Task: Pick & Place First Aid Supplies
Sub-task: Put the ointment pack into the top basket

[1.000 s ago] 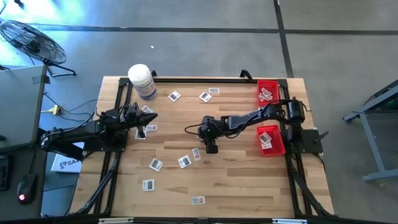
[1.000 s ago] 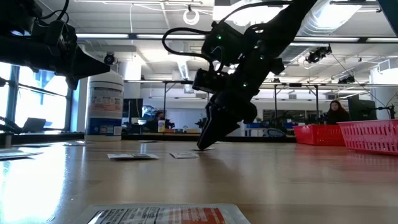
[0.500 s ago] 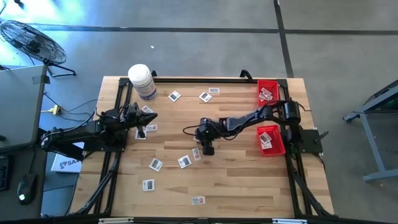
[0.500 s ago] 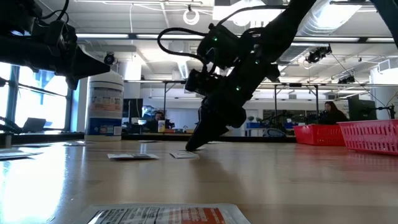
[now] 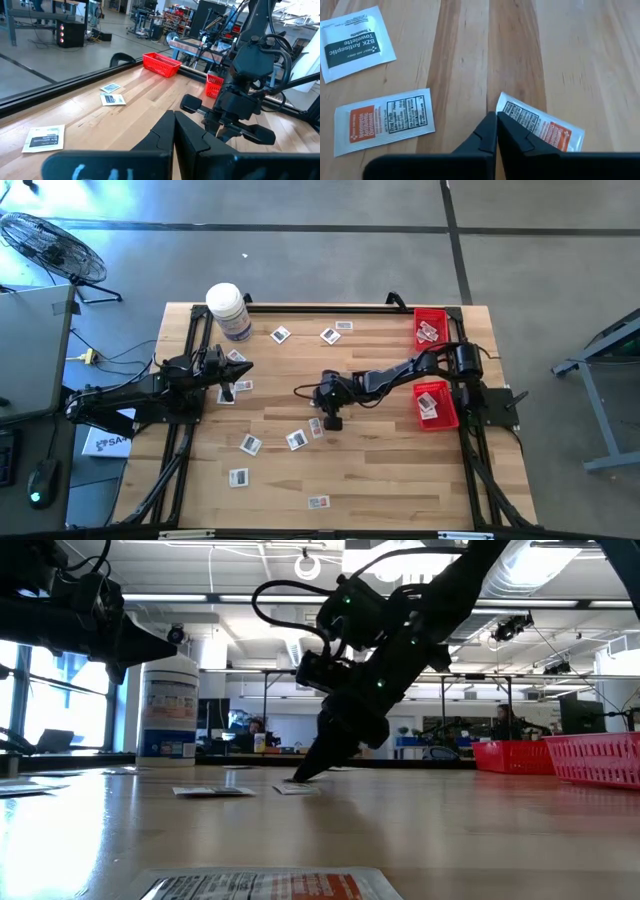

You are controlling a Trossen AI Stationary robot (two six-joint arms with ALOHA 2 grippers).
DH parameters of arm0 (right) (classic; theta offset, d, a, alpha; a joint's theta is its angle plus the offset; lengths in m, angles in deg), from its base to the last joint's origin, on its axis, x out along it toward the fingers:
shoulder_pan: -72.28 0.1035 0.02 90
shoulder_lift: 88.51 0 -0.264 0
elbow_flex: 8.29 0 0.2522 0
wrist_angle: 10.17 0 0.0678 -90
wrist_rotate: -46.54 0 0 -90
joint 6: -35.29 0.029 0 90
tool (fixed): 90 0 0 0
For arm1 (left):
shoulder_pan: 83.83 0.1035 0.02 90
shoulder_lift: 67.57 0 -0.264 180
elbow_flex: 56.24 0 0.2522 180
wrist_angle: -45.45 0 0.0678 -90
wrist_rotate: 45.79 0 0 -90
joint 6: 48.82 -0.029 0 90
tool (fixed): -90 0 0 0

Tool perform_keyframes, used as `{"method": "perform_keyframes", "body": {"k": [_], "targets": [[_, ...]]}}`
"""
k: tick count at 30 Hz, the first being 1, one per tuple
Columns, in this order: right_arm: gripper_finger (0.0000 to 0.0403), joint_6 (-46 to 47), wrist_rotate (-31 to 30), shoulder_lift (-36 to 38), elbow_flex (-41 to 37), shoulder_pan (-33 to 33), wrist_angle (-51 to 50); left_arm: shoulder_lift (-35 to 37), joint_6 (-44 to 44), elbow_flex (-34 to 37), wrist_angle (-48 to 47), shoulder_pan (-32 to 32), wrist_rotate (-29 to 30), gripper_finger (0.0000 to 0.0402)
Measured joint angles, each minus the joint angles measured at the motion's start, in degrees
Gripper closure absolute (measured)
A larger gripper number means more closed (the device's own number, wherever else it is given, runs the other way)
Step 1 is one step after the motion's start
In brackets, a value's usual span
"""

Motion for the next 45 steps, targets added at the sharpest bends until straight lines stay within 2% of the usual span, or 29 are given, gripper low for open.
{"method": "perform_keyframes", "body": {"k": [10,15,19,26,32,36,40,45], "targets": [[0.0402,4.3,-2.1,5.1,-0.5,-0.2,-2.0,0.0,0.0,0.0,0.0,0.0,0.0,0.0401],[0.0402,7.8,-8.6,12.0,-0.3,-1.1,-5.8,0.0,0.0,0.0,0.0,0.0,0.0,0.0401],[0.0402,13.2,-14.1,17.8,-0.3,-4.1,-16.4,0.0,0.0,0.0,0.0,0.0,0.0,0.0401],[0.0402,22.0,-25.9,29.0,-0.2,-14.8,-37.6,0.0,0.0,0.0,0.0,0.0,0.0,0.0401],[0.0402,25.4,-29.8,32.9,-0.6,-28.3,-52.4,0.0,0.0,0.0,0.0,0.0,0.0,0.0401],[0.0403,24.0,-29.9,32.9,-4.0,-36.8,-53.0,0.0,0.0,0.0,0.0,0.0,0.0,0.0401],[0.0403,24.2,-25.9,32.9,-8.8,-44.5,-49.4,0.0,0.0,0.0,0.0,0.0,0.0,0.0401],[0.0401,23.9,-21.5,32.9,-13.6,-49.7,-43.7,0.0,0.0,0.0,0.0,0.0,0.0,0.0401]]}}
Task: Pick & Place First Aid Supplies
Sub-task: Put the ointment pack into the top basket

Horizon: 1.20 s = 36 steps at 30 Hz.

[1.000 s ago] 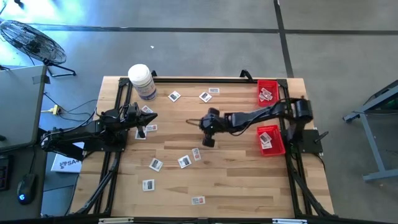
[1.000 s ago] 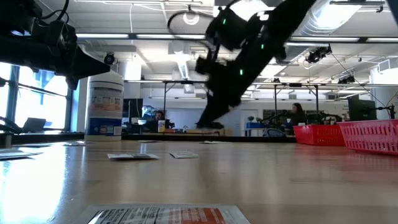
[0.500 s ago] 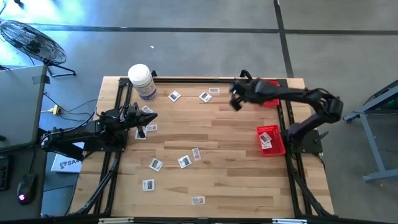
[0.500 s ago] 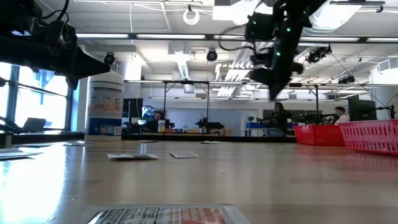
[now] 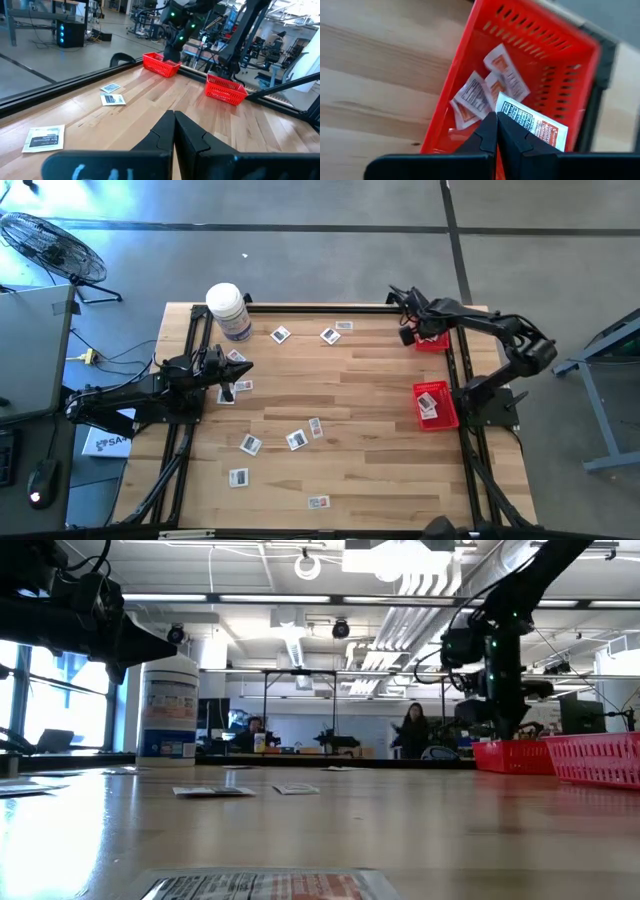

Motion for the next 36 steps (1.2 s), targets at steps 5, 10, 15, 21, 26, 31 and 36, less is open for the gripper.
{"method": "perform_keyframes", "body": {"k": [5,10,15,21,26,31,36], "targets": [[0.0376,-2.8,1.8,0.0,-1.2,-1.3,1.8,0.0,0.0,0.0,0.0,0.0,0.0,0.0401],[0.0328,-3.1,2.2,0.1,-1.2,-1.3,1.9,0.0,0.0,0.0,0.0,0.0,0.0,0.0401],[0.0289,-2.6,3.0,1.9,-1.1,1.1,0.6,0.0,0.0,0.0,0.0,0.0,0.0,0.0401],[0.0286,0.9,5.2,3.7,6.2,10.2,-12.0,0.0,0.0,0.0,0.0,0.0,0.0,0.0401],[0.0290,4.1,6.7,3.5,13.3,25.1,-15.1,0.0,0.0,0.0,0.0,0.0,0.0,0.0401],[0.0290,6.2,10.8,0.4,18.3,40.3,-10.7,0.0,0.0,0.0,0.0,0.0,0.0,0.0401],[0.0290,4.9,11.8,-10.5,28.6,51.9,-11.9,0.0,0.0,0.0,0.0,0.0,0.0,0.0401]]}}
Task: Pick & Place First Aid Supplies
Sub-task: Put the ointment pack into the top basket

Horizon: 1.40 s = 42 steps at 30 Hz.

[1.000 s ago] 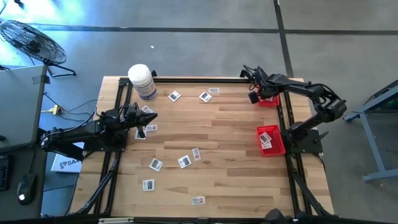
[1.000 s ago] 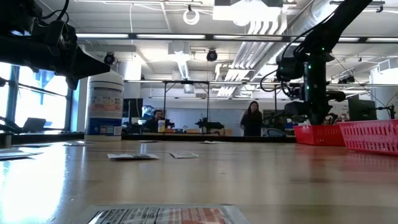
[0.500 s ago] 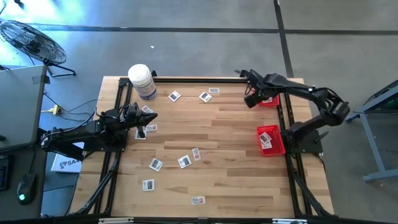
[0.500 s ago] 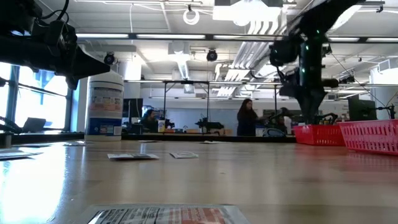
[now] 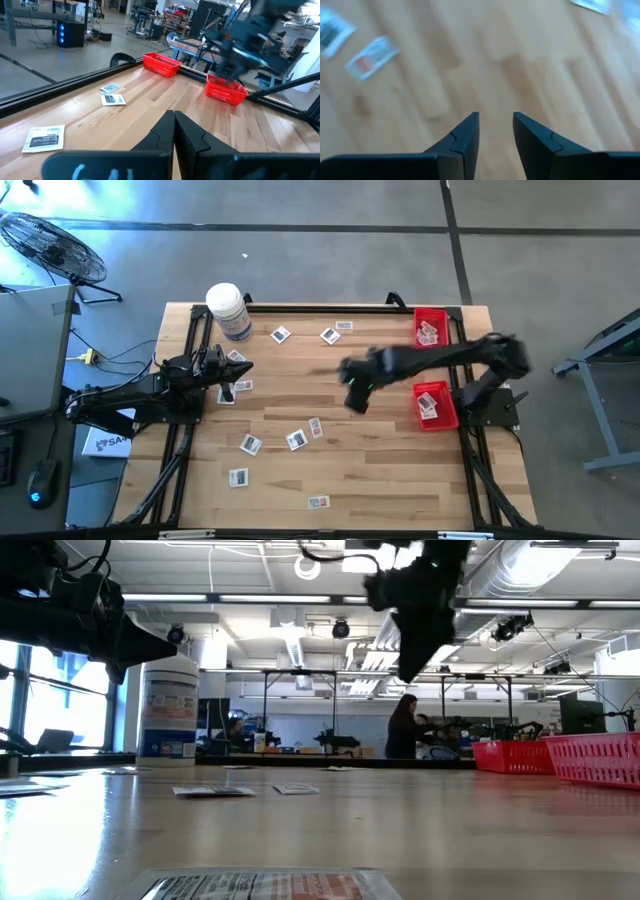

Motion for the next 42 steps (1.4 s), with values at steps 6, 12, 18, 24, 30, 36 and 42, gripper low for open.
{"method": "perform_keyframes", "body": {"k": [6,12,18,24,30,36,42], "targets": [[0.0290,-11.9,2.9,-16.3,17.6,9.1,-5.0,0.0,0.0,0.0,0.0,0.0,0.0,0.0401],[0.0290,-21.7,9.6,-27.0,28.1,13.5,-5.7,0.0,0.0,0.0,0.0,0.0,0.0,0.0401],[0.0290,-23.7,11.4,-34.6,33.9,13.4,-6.1,0.0,0.0,0.0,0.0,0.0,0.0,0.0401],[0.0290,-26.8,11.6,-39.7,38.1,11.9,-8.4,0.0,0.0,0.0,0.0,0.0,0.0,0.0401],[0.0290,-27.8,11.5,-40.5,36.8,10.9,-7.9,0.0,0.0,0.0,0.0,0.0,0.0,0.0401],[0.0290,-28.4,11.8,-40.2,33.7,10.7,-5.0,0.0,0.0,0.0,0.0,0.0,0.0,0.0401],[0.0290,-28.6,11.4,-40.1,33.5,10.8,-4.2,0.0,0.0,0.0,0.0,0.0,0.0,0.0401]]}}
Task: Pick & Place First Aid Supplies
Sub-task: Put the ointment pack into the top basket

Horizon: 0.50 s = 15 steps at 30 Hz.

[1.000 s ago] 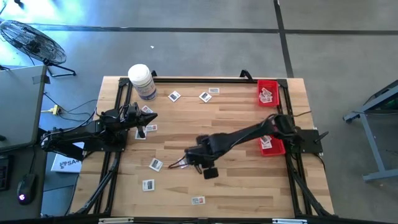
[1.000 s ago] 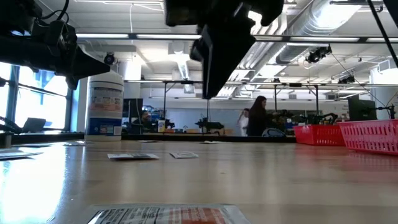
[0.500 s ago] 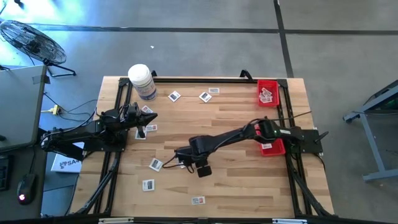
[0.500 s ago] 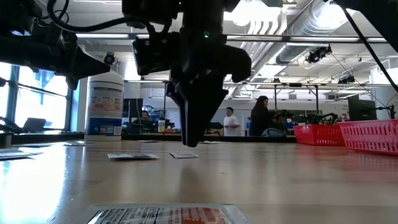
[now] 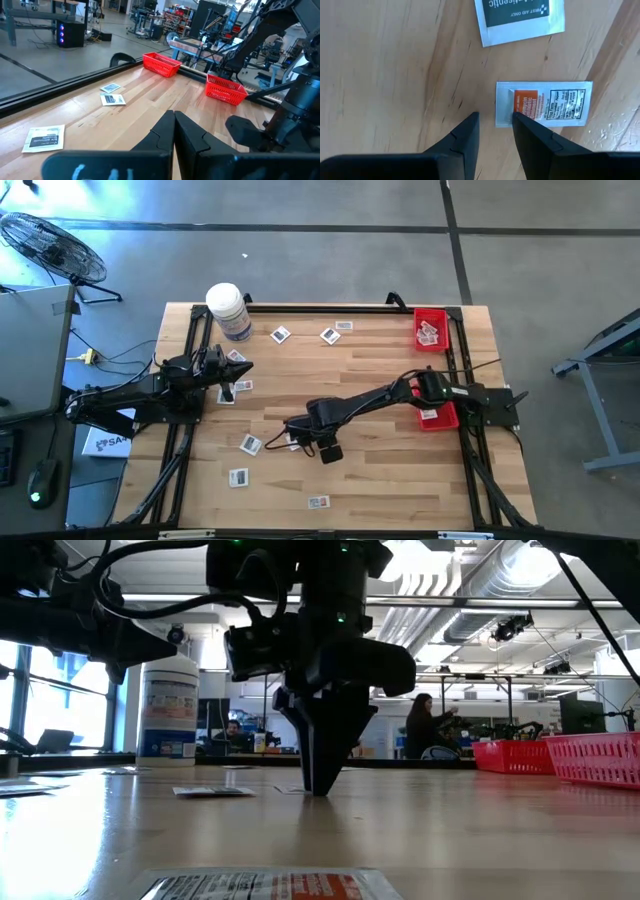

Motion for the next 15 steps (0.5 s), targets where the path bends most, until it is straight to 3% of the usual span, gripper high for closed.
{"method": "perform_keyframes", "body": {"k": [15], "targets": [[0.0290,0.6,-1.3,-0.4,4.2,0.3,-3.8,0.0,0.0,0.0,0.0,0.0,0.0,0.0401]]}}
